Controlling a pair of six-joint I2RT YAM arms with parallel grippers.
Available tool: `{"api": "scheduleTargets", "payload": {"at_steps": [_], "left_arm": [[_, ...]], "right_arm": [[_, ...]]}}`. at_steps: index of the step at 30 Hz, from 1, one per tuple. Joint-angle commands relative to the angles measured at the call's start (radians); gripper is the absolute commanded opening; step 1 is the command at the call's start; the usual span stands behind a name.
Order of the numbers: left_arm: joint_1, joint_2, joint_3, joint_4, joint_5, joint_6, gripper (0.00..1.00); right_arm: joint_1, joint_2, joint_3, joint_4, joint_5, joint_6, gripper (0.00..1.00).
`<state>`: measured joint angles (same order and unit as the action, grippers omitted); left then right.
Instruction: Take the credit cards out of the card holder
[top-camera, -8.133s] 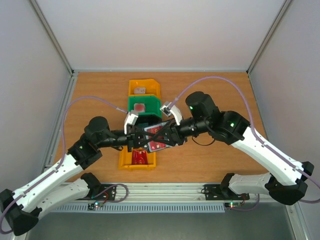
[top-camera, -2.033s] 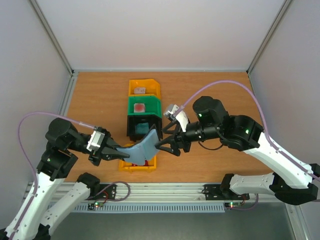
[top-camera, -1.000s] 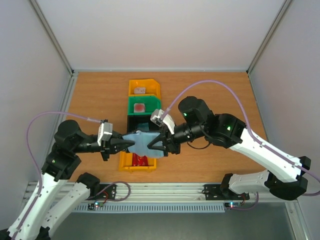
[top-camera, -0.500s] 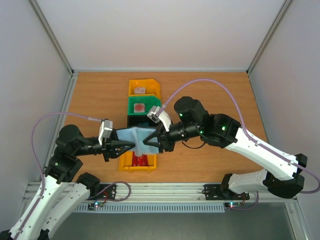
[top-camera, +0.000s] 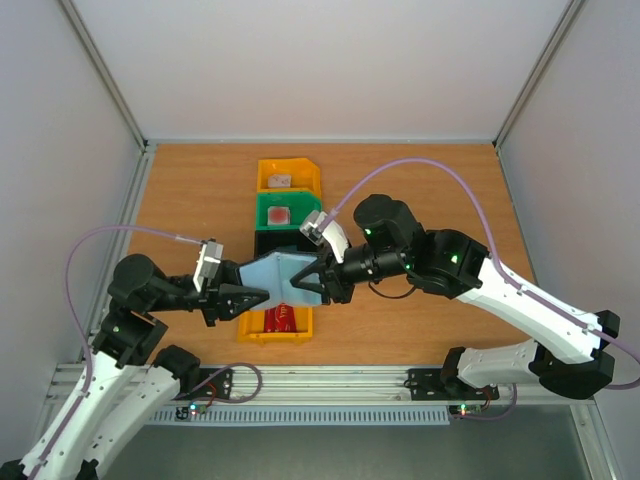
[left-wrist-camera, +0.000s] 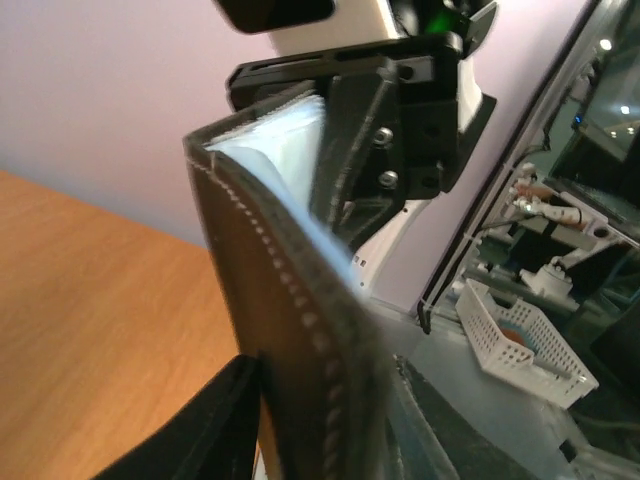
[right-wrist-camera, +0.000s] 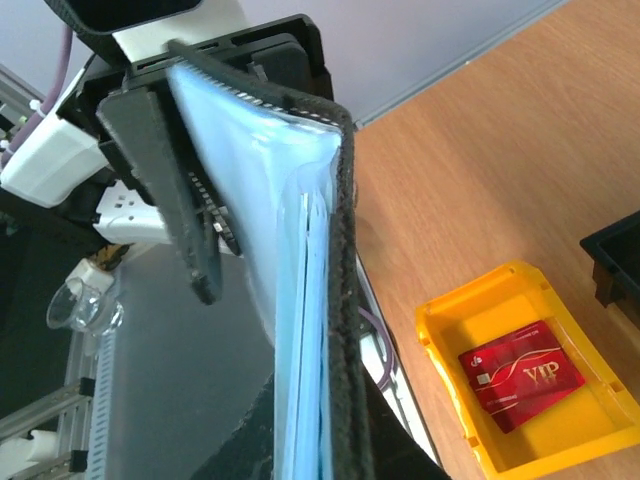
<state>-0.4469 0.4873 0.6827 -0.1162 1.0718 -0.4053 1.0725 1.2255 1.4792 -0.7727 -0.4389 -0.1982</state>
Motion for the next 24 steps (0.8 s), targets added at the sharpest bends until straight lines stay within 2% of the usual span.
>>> {"api": "scheduleTargets", "payload": {"at_steps": [1,3,5,9,12,14,16,20,22,24], "left_arm": [[-0.006,0.005,0.022,-0.026,-0.074,0.017,0.27],[-0.006,0.017,0.034,-0.061,-0.082,0.056,0.16],[-0.006,0.022,0.039,-0.062,-0.079,0.072,0.02],[-0.005,0.007,0.039,0.010,-0.077,0.012,0.00],[-0.006,-0.002,0.022,0.124,-0.087,-0.086,0.00],[-0.006,0.002,0.009,0.220,-0.076,-0.137,0.00],[-0.006,0.009,0.008,0.252,-0.048,-0.149,0.00],[-0.005,0.000,0.029,0.198,-0.023,-0.062,0.00],[-0.006,-0.003,0.034,0.173,-0.023,-0.025,0.00],[-0.006,-0.003,0.036,0.168,-0.021,-0.012,0.00]], "right_arm": [[0.006,0.001,0.017,0.037,-0.043,0.014,0.01],[0.006,0.002,0.019,0.049,-0.056,0.017,0.01],[0.006,-0.003,0.024,0.055,-0.064,0.015,0.07],[0.006,-0.063,-0.001,0.047,-0.023,-0.024,0.40],[0.005,-0.191,-0.073,0.080,0.026,-0.060,0.55],[0.004,-0.264,-0.125,0.093,0.081,-0.073,0.59],[0.004,-0.309,-0.156,0.071,0.161,-0.066,0.57],[0.004,-0.336,-0.181,0.049,0.202,-0.052,0.52],[0.004,-0.330,-0.179,0.063,0.189,-0.054,0.54],[0.004,-0.310,-0.163,0.069,0.179,-0.064,0.62]]}}
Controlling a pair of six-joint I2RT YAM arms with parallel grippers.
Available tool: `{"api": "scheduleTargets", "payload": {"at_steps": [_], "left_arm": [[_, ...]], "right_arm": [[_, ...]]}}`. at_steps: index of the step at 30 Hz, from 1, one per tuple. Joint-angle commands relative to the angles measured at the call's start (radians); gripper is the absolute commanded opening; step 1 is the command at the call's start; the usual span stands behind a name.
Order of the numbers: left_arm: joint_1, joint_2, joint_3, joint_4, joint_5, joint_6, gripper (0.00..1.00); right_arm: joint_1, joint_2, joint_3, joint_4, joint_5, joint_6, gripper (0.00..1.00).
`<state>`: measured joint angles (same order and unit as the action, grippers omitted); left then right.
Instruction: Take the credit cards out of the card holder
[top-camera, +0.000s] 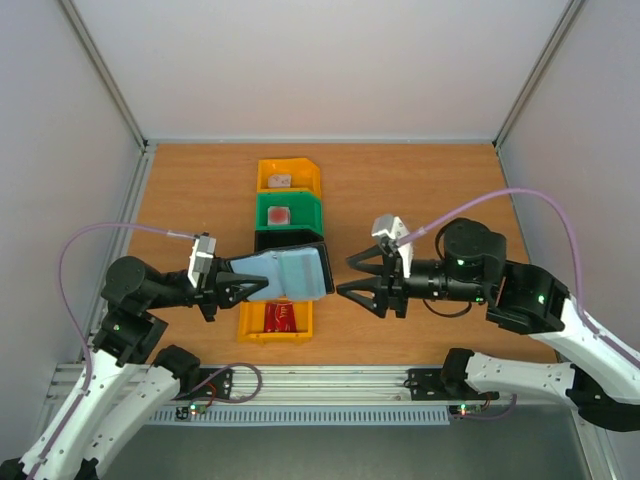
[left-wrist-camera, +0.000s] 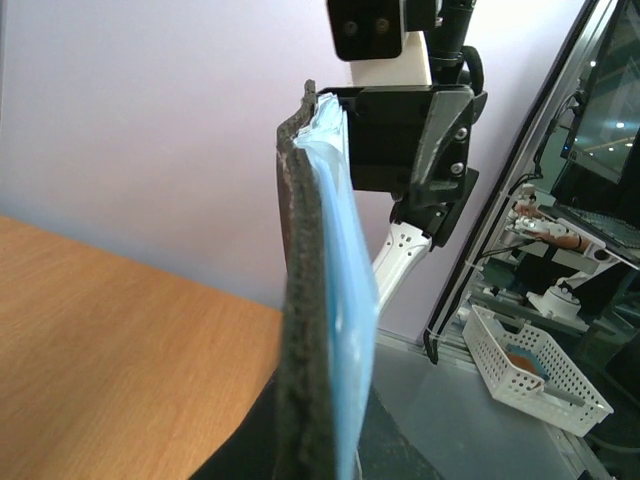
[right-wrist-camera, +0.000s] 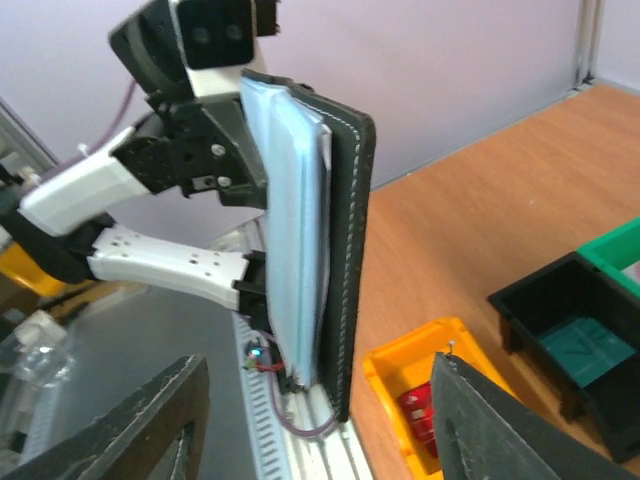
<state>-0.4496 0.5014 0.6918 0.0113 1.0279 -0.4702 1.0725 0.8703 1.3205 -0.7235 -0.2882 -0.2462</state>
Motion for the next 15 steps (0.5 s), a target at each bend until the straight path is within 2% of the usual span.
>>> {"api": "scheduleTargets", "payload": {"at_steps": [1,6,7,10,12,15], "left_arm": [[-0.003,-0.016,0.026,0.042,0.023,0.052,0.00],[-0.003,-0.014,0.028,0.048,0.024,0.051,0.00],[-0.003,-0.014,0.028,0.046,0.024,0.051,0.00],[-0.003,-0.018,0.025,0.043,0.026,0.050,0.00],[-0.003,-0.020,0.025,0.038,0.025,0.051,0.00],[-0.003,-0.020,0.021,0.036,0.022,0.054,0.00]], "right_arm": [[0.004,0.062,0.006,0.013,0.025,-0.021,0.64],[0.004,0.173,0.054,-0.008,-0.011,-0.041,0.64],[0.005,0.184,0.057,-0.001,-0.019,-0.044,0.58],[0.006,0.218,0.054,0.032,-0.045,-0.040,0.31],[0.006,0.235,0.054,0.046,-0.062,-0.033,0.24],[0.008,0.263,0.051,0.082,-0.080,-0.013,0.23]]}}
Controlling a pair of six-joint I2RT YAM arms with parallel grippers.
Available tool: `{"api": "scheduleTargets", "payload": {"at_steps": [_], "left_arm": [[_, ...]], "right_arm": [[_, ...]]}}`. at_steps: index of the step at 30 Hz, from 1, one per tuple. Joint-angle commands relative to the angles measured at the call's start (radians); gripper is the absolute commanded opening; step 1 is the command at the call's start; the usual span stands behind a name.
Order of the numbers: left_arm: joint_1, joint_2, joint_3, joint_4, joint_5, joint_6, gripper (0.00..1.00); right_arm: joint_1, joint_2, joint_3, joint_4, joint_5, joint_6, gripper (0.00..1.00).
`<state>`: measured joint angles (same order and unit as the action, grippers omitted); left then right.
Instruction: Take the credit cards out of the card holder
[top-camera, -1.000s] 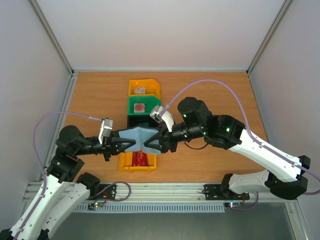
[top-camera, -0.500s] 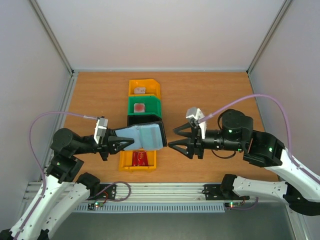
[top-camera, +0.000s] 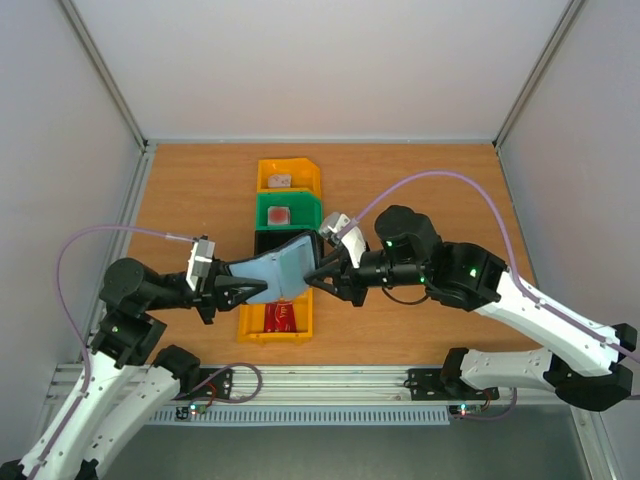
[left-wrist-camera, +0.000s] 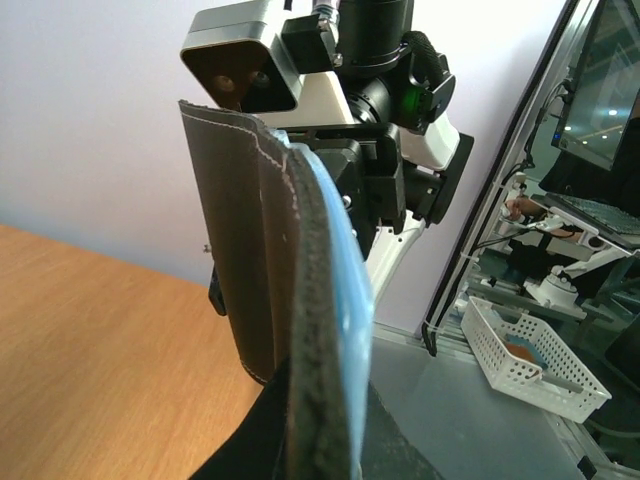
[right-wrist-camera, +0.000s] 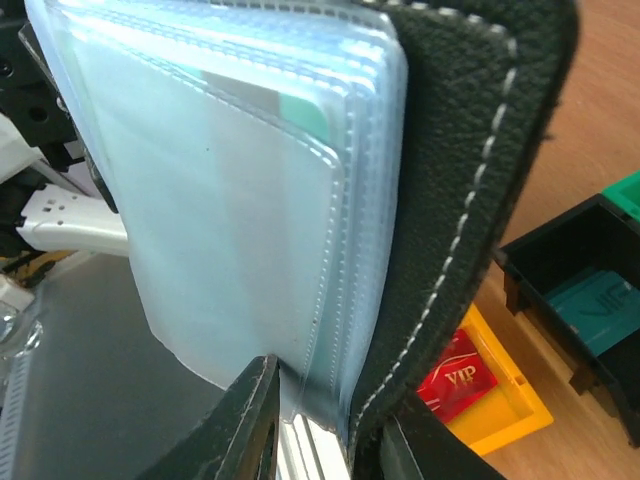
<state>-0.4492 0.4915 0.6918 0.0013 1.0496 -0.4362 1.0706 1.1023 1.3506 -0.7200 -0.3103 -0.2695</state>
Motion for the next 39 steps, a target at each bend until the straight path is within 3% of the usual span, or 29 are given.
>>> {"api": "scheduleTargets", "payload": {"at_steps": [1,7,14,24,30,34,39], "left_arm": [[-0.003,-0.009,0.018,0.046,-0.002,0.021,0.00],[-0.003,-0.004,0.012,0.043,-0.006,0.033,0.00],[-0.003,-0.016,0.004,0.011,0.001,0.058,0.00],[-0.003,-0.026,-0.003,0.003,0.016,0.087,0.00],[-0.003,-0.016,-0.006,0.020,0.003,0.089,0.00],[-0.004,0.007,-0.021,0.022,-0.079,0.078,0.00],[-0.005,0.031,-0.015,0.013,-0.113,0.072,0.00]], "right_arm": [[0.015,0.048,0.024,0.089,-0.066,0.012,0.24],[0.050,0.093,0.042,0.160,-0.076,-0.001,0.34],[0.060,0.079,0.037,0.231,-0.138,-0.011,0.55],[0.060,0.025,-0.001,0.282,-0.117,-0.005,0.62],[0.061,0.078,0.031,0.286,-0.154,0.003,0.62],[0.079,0.122,0.055,0.304,-0.176,0.008,0.61],[0.089,0.125,0.067,0.280,-0.148,0.020,0.42]]}}
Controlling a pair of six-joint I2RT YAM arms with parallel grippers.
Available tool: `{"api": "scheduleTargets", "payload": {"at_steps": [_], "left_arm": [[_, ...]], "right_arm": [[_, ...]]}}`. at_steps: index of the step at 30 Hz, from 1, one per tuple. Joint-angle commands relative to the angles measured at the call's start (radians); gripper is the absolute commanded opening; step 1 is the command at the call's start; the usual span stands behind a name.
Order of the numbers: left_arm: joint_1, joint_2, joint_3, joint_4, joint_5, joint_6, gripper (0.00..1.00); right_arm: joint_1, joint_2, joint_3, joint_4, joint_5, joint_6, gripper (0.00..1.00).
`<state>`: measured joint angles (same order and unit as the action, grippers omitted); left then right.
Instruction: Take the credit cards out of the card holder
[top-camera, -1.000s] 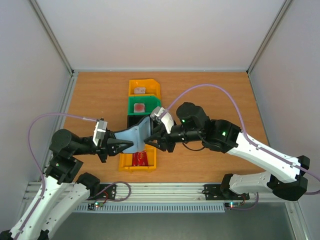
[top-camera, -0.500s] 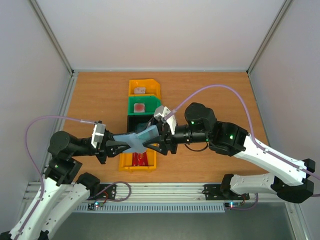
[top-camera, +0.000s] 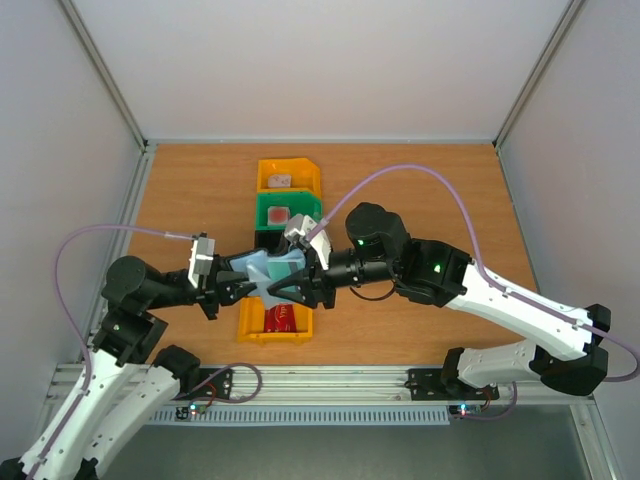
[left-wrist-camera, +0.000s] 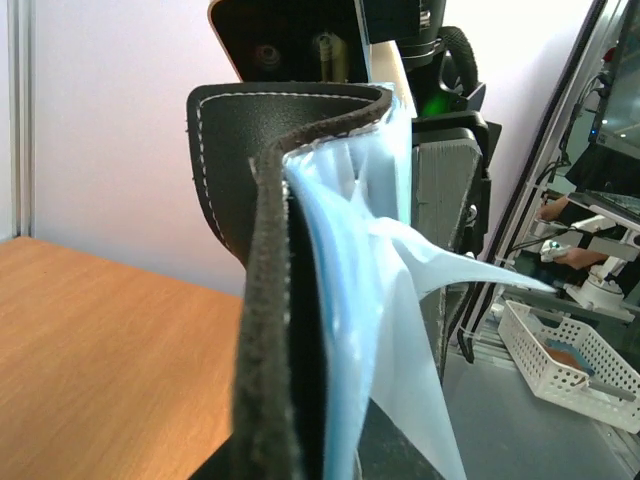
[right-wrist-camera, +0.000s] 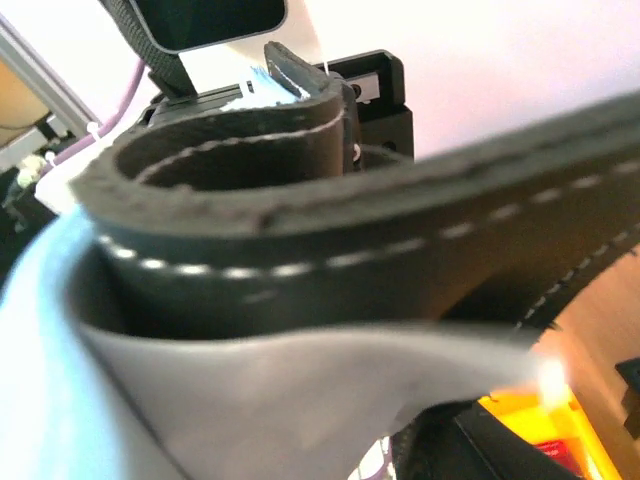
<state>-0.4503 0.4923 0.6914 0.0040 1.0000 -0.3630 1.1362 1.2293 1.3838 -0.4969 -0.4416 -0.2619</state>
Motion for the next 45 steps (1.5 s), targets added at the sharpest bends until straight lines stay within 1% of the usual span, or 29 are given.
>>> {"api": "scheduleTargets", "payload": {"at_steps": [1,3,5,7,10,12,15,19,21,22,23,24,25,27,28,29,31,32,34,36,40,43,45], "left_arm": [[-0.004,0.027,-0.016,0.010,-0.061,-0.002,0.01],[-0.004,0.015,-0.020,0.010,-0.047,0.000,0.03],[-0.004,-0.003,-0.026,0.005,-0.023,0.004,0.11],[-0.004,-0.021,-0.029,0.001,0.002,0.010,0.25],[-0.004,-0.042,-0.030,0.001,0.018,0.008,0.50],[-0.004,-0.038,-0.030,0.014,0.008,-0.008,0.60],[-0.004,-0.009,-0.021,0.031,-0.053,-0.065,0.65],[-0.004,0.043,0.000,0.073,-0.088,-0.138,0.67],[-0.004,0.056,0.002,0.121,-0.075,-0.163,0.66],[-0.004,0.057,-0.001,0.130,-0.072,-0.170,0.59],[-0.004,0.056,-0.004,0.138,-0.069,-0.177,0.49],[-0.004,0.051,-0.011,0.138,-0.067,-0.180,0.34],[-0.004,0.044,-0.016,0.135,-0.069,-0.184,0.23],[-0.004,0.031,-0.024,0.130,-0.066,-0.200,0.07],[-0.004,0.025,-0.027,0.125,-0.065,-0.209,0.01],[-0.004,0.020,-0.028,0.120,-0.063,-0.214,0.00],[-0.004,0.015,-0.026,0.098,-0.059,-0.210,0.00],[-0.004,0.014,-0.022,0.088,-0.057,-0.201,0.00],[-0.004,0.014,-0.019,0.082,-0.049,-0.181,0.00],[-0.004,0.016,-0.017,0.091,-0.032,-0.160,0.00],[-0.004,0.024,-0.015,0.096,-0.027,-0.137,0.00],[-0.004,0.029,0.002,0.058,-0.051,-0.123,0.00],[-0.004,0.037,0.030,-0.035,-0.109,-0.095,0.00]], "right_arm": [[0.023,-0.013,0.028,0.055,0.000,0.015,0.37],[0.023,-0.035,0.007,0.054,0.038,0.021,0.28],[0.023,-0.056,-0.006,0.044,0.076,0.024,0.20],[0.023,-0.066,-0.004,0.009,0.119,0.027,0.14],[0.023,-0.069,-0.002,-0.027,0.142,0.026,0.08],[0.023,-0.062,0.000,-0.028,0.125,0.024,0.06],[0.023,-0.032,0.013,-0.031,0.072,0.020,0.06],[0.030,0.031,0.065,-0.095,0.038,0.003,0.05],[0.034,0.042,0.067,-0.097,0.029,-0.005,0.05],[0.034,0.042,0.065,-0.097,0.027,-0.007,0.05],[0.034,0.044,0.064,-0.099,0.025,-0.009,0.05],[0.034,0.043,0.064,-0.106,0.024,-0.012,0.05],[0.034,0.039,0.062,-0.110,0.025,-0.015,0.07],[0.035,0.021,0.049,-0.116,0.027,-0.022,0.13],[0.034,0.006,0.037,-0.117,0.027,-0.027,0.17],[0.034,-0.018,0.025,-0.119,0.031,-0.034,0.24],[0.034,-0.062,0.005,-0.136,0.042,-0.048,0.44],[0.034,-0.088,-0.004,-0.152,0.043,-0.059,0.51],[0.034,-0.142,-0.016,-0.191,0.068,-0.078,0.59],[0.034,-0.199,-0.035,-0.213,0.117,-0.083,0.62],[0.034,-0.273,-0.056,-0.214,0.198,-0.070,0.62],[0.034,-0.262,-0.042,-0.210,0.203,-0.050,0.62],[0.034,-0.226,-0.009,-0.220,0.175,-0.047,0.61]]}}
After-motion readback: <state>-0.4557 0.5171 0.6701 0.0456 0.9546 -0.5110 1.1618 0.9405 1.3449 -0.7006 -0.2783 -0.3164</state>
